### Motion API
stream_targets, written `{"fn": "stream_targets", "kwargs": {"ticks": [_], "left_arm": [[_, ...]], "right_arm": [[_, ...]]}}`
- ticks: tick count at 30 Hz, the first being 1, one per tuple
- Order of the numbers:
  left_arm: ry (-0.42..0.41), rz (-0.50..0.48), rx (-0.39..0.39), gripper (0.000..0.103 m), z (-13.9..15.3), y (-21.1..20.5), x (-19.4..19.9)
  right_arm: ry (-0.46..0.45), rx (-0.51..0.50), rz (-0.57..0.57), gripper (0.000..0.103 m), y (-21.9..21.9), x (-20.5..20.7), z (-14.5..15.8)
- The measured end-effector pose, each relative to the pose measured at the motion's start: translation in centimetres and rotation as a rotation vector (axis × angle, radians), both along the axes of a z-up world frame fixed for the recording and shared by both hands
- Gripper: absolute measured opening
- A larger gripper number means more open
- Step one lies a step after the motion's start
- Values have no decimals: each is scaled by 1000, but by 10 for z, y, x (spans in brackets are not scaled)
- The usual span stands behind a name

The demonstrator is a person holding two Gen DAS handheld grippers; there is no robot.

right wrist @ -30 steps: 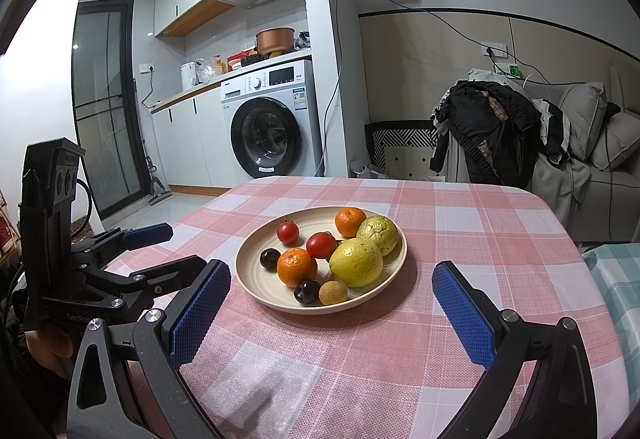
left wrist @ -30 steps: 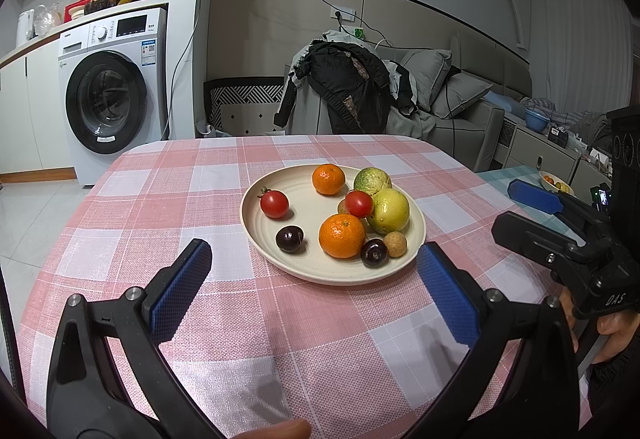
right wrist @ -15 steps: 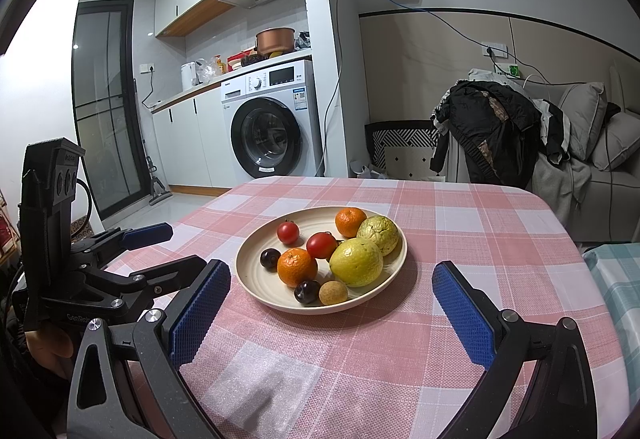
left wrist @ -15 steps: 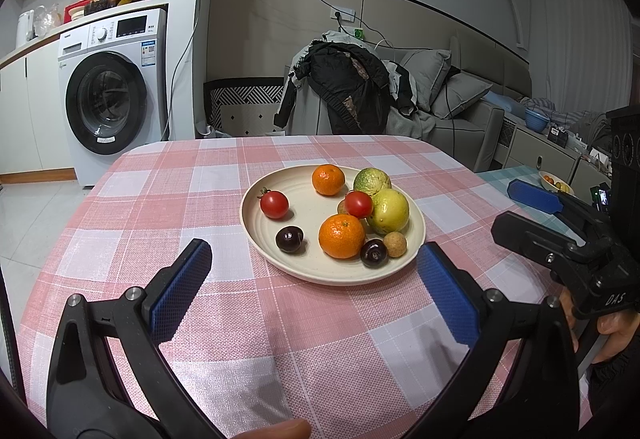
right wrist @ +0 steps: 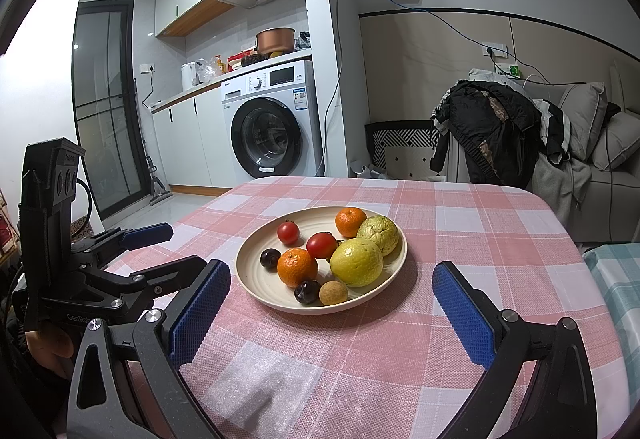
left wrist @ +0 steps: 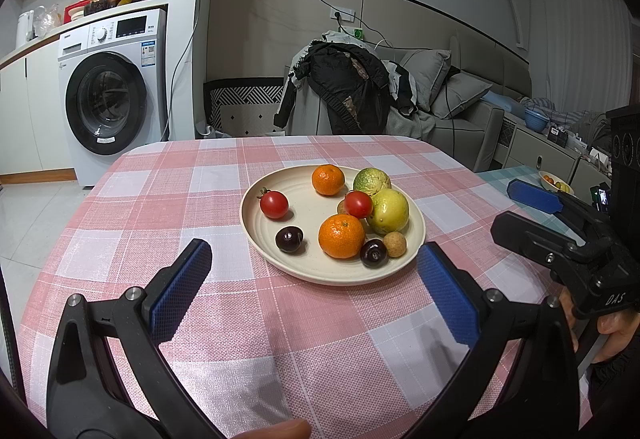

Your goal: Organize fruits

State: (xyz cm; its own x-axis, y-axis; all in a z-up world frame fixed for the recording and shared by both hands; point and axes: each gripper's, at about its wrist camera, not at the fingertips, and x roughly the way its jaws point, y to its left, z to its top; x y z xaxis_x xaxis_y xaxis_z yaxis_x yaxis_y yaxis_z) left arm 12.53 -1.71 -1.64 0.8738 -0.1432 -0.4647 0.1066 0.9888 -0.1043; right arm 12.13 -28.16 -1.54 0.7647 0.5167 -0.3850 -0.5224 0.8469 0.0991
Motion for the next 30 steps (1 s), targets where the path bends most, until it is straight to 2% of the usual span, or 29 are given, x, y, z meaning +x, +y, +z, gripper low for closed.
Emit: {"fn": "stream_targets", "kwargs": {"ticks": [30], "left_arm": [[-11,-6,-1,103,5,-3,-1]], "right_arm": [[1,1,-1,103,0,0,0]]}}
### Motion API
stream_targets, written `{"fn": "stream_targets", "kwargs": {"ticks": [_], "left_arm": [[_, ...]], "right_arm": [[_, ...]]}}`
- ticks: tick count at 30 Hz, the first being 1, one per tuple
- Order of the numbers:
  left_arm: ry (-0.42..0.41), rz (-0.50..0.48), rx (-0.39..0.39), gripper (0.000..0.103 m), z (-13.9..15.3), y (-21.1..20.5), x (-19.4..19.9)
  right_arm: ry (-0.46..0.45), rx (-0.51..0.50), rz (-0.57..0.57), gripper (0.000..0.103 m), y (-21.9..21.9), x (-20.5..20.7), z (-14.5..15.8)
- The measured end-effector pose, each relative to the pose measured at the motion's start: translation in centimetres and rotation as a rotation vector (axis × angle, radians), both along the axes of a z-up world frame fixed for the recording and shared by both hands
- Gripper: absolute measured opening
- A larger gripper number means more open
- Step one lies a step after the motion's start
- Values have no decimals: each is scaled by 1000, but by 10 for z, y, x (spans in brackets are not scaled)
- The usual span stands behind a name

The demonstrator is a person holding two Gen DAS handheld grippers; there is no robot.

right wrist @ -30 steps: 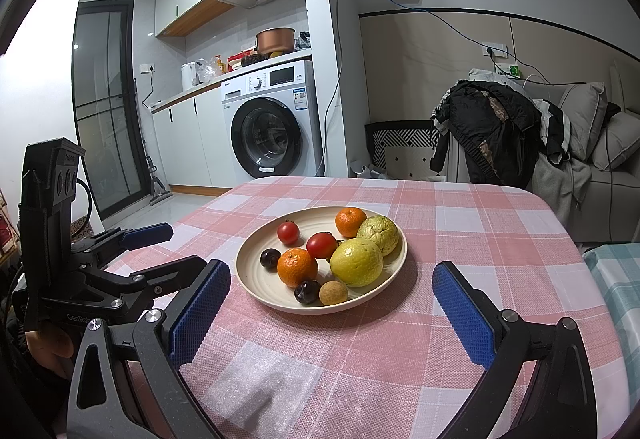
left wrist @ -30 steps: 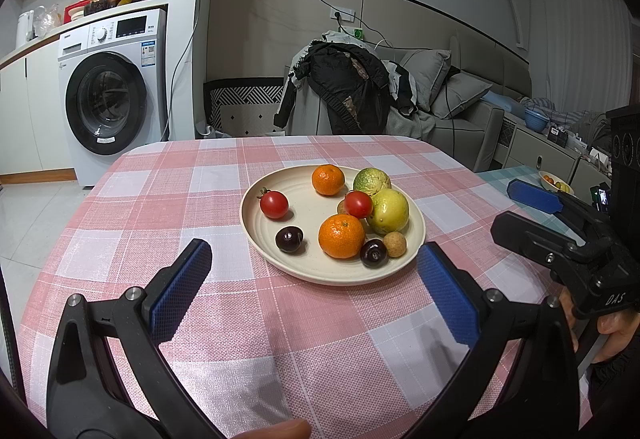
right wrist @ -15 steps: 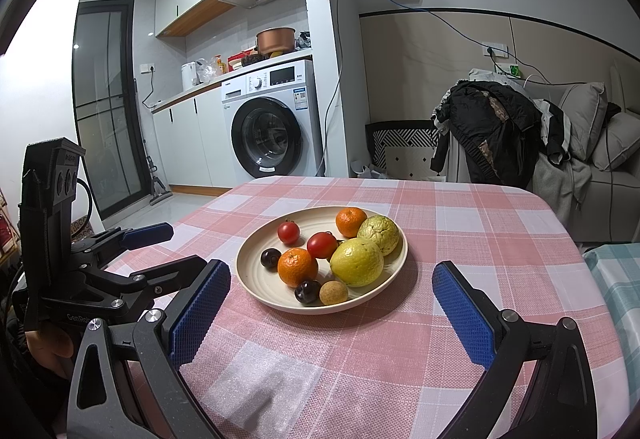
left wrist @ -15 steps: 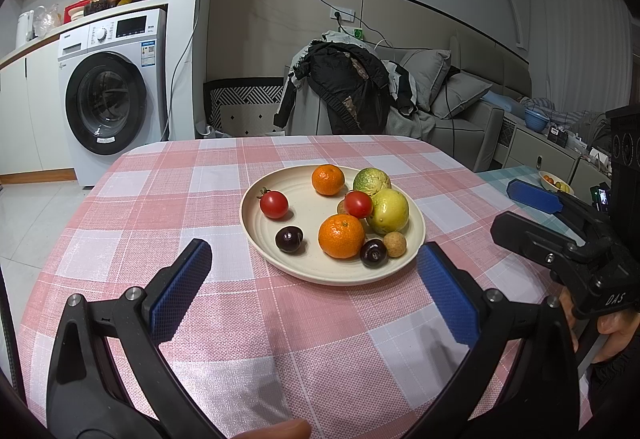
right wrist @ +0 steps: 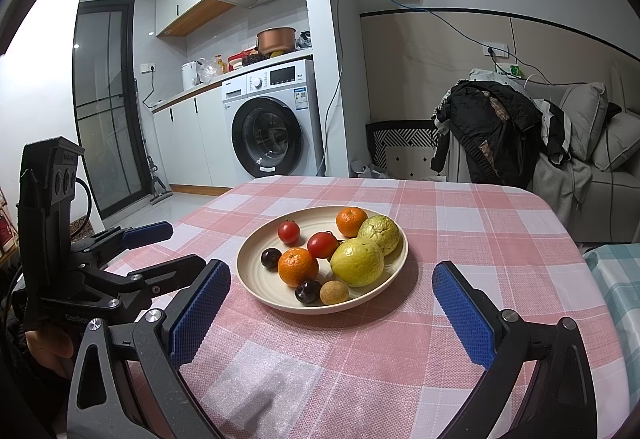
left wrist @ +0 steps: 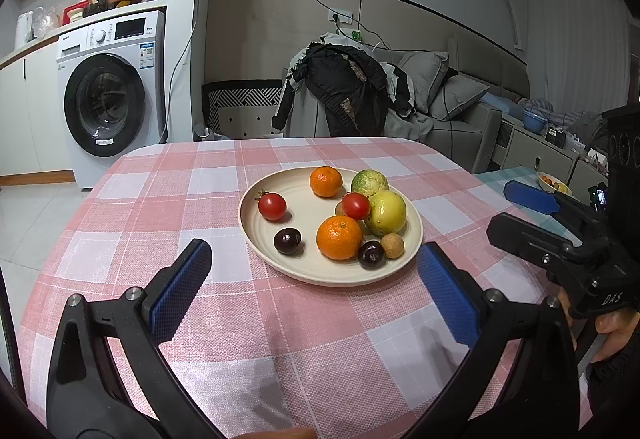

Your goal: Organize fruits

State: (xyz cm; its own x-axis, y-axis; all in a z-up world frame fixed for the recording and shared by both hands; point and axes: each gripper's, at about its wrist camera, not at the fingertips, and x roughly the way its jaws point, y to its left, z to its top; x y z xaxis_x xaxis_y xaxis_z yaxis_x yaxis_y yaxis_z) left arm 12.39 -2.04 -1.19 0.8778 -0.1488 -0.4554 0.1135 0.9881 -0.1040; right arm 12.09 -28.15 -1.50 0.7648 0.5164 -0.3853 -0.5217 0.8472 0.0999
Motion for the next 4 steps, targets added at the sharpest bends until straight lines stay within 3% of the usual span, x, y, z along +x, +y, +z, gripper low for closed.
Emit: {"fn": "stream_targets", "kwargs": {"ticks": [4], "left_arm": [[-2,-1,-2,103,3,-2,0]], "right_arm": [[1,-1,0,103,0,0,0]]}}
